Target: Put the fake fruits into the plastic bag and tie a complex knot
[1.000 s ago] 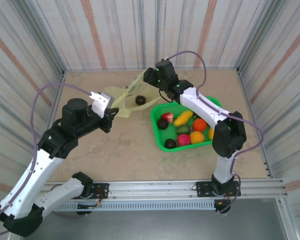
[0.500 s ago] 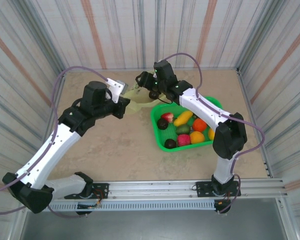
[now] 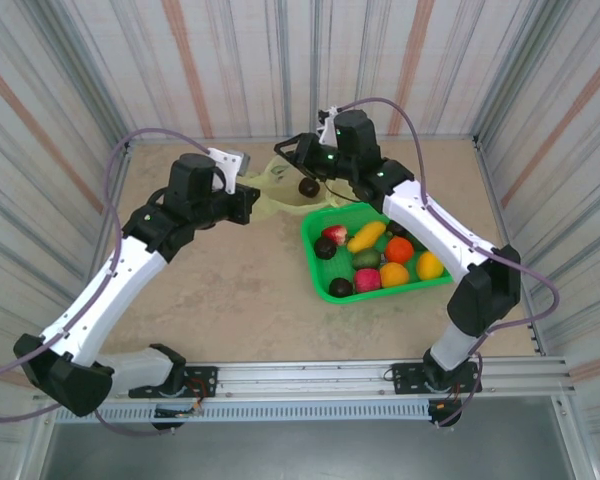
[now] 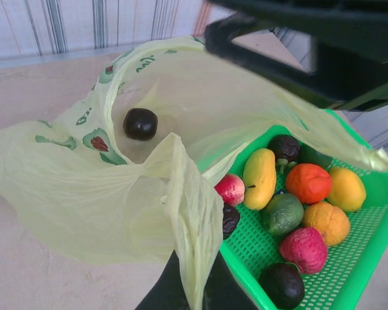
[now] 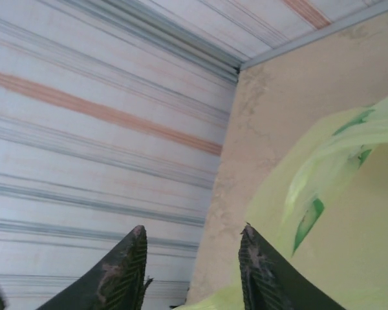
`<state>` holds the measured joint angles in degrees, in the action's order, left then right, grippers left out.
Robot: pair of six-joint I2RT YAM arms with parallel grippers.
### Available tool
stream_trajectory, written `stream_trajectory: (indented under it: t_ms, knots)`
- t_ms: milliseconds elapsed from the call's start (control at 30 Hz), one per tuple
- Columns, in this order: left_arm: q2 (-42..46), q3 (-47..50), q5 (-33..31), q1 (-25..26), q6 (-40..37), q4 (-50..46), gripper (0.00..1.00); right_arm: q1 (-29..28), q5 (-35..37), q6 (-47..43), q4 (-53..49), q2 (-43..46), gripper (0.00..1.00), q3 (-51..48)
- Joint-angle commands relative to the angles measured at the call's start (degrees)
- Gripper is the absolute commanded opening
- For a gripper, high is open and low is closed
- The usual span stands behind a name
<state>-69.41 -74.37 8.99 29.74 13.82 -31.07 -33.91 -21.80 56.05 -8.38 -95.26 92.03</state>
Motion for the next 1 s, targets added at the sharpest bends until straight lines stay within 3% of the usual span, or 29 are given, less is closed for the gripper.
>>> stream_trajectory:
  t_ms: [0,267,400,567,867,967]
  knots:
    - [-0.3,-2.3,0.0,-0.2,2.1,0.6,0.0,2.5,-3.2,0.9,0.3,3.6,0.4,-0.4]
    - [-0.3,-3.2,0.5,-0.2,3.3,0.4,0.0,11.4,0.2,-4.0,-8.8,14.6,0.42,-6.4]
    - [-0.4,-3.8,0.7,-0.2,3.4,0.1,0.0,16.4,11.4,-9.3,-22.5,20.4,0.4,-11.9]
    - [-0.6,-4.5,1.2,-0.1,3.4,-0.2,0.0,20.5,19.5,-10.4,-31.9,25.9,0.39,-21.0]
    - [-0.3,-6.2,1.6,0.2,2.9,-1.1,0.0,22.3,15.3,-1.9,-32.4,23.5,0.44,-30.0]
    - [0.1,-6.2,1.4,0.2,2.5,-1.3,0.0,22.0,18.6,-3.8,-33.6,21.5,0.47,-28.6]
